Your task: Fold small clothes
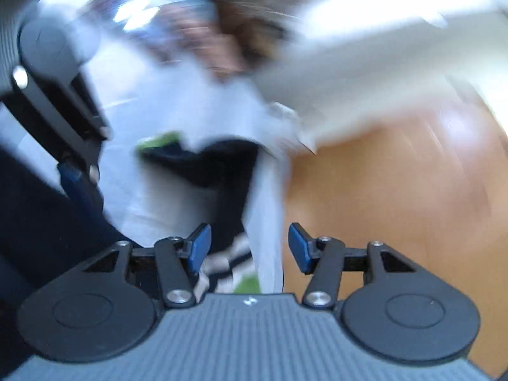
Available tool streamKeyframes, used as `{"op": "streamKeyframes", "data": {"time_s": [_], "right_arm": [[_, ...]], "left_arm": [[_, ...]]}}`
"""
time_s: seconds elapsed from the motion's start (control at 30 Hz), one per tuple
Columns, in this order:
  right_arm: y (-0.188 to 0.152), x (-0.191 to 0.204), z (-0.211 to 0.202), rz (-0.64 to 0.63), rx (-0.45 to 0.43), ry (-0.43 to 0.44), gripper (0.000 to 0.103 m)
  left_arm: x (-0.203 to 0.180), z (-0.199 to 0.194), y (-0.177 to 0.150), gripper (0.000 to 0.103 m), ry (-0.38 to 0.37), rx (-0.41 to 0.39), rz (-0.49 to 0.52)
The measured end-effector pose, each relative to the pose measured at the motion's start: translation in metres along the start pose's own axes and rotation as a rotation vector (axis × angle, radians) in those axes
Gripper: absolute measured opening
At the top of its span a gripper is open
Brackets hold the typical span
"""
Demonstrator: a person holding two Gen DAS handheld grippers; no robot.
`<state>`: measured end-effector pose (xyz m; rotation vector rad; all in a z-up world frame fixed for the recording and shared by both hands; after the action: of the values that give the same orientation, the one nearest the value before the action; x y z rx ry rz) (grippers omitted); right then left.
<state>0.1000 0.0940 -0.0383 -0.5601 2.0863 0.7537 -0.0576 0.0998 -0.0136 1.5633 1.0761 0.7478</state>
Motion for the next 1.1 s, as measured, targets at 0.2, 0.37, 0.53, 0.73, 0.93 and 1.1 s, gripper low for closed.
{"op": "streamKeyframes", "data": {"time_s": [0.2,0.37,0.53,0.73,0.93,1.1], "right_arm": [[0.035,0.019,0.041,-0.568,-0.022,0.107,0.056],[0.040,0.042,0.077,-0.952,-0.012,0.139,0.057],[0.037,0.059,0.100,-1.058,-0.023,0.172,0.050],[0.090,-0.006,0.094,-0.297,0.000,0.126,0.009],[0.060,-0.160,0.036,0.813,-0.091,-0.053,0.009],[-0.054,-0.198,-0.024,1.334,-0.112,-0.211,0.009]], "left_arm": [[-0.033,-0.005,-0.001,0.062,-0.078,-0.016,0.165],[-0.035,-0.010,-0.001,0.070,-0.098,-0.033,0.161],[-0.015,0.003,-0.005,0.072,-0.097,0.039,0.047],[0.003,0.009,-0.006,0.070,-0.081,0.035,-0.042],[0.014,0.017,-0.007,0.071,-0.045,0.060,-0.095],[0.031,0.020,-0.010,0.071,-0.009,0.089,-0.180]]}}
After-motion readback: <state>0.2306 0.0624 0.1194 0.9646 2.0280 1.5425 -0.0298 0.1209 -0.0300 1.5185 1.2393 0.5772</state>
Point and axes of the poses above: each gripper's, at about its wrist camera, not at the fingertips, and z roughly the way its jaws point, x to its left, y to its top, the point moved 4 cm from there along z, roughly the way its jaws point, and after that the axes turned 10 degrees about z, right-handed, at the moved point
